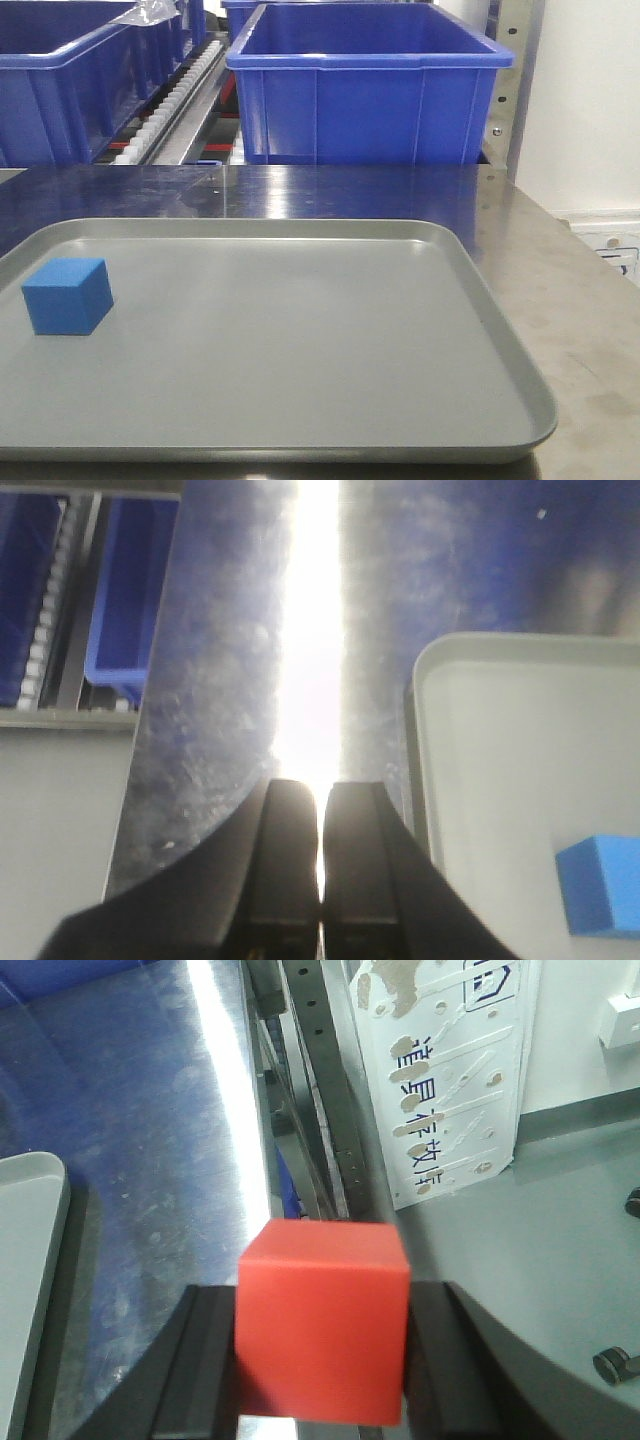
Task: Sort and place red and blue blocks on shelf
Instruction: 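Move the left gripper toward the blue cube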
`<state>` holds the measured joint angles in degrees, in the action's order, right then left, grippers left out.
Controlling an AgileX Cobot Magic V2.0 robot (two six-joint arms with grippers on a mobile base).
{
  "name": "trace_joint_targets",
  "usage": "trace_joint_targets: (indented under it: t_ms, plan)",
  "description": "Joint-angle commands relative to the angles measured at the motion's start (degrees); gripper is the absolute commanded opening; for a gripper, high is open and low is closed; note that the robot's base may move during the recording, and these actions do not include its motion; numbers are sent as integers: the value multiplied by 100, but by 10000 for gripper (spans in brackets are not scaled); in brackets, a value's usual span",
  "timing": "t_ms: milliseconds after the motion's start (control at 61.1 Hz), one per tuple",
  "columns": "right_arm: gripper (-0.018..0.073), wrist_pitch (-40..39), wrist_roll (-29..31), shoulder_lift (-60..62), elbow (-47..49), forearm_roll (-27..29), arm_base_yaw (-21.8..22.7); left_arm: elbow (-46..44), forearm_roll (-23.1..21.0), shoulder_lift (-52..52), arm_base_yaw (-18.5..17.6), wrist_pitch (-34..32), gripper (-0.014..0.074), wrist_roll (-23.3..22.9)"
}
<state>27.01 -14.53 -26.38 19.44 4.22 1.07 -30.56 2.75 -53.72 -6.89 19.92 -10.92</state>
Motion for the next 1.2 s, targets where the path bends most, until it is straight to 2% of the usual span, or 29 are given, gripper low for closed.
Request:
trace_joint_targets:
  t_ms: [0, 524, 590, 671, 721, 786, 819, 966, 1179]
  plan:
    - [67, -472, 40, -9, 148, -22, 31, -214, -63, -84, -41, -380, 132, -27]
    - [67, -472, 40, -9, 148, -22, 31, -214, -156, -104, -41, -391, 151, -27]
    - [67, -472, 40, -9, 148, -22, 31, -214, -130, -104, -41, -391, 209, 29]
    - [67, -465, 40, -9, 148, -22, 31, -214, -130, -116, -41, -403, 360, 315]
    - [67, -465, 40, -9, 148, -22, 31, -214, -143, -116, -41, -403, 448, 315]
    - [67, -465, 40, -9, 148, -22, 31, -214, -275, -116, -41, -403, 559, 304]
    - [67, -465, 40, -9, 148, -22, 31, -214, -419, -116, -41, -403, 580, 304]
    - [67, -465, 40, -9, 148, -22, 31, -242, -905, -116, -41, -335, 552, 304]
    - [67, -465, 40, -9, 148, -22, 31, -789, -931, -277, -110, 369, 533, 304]
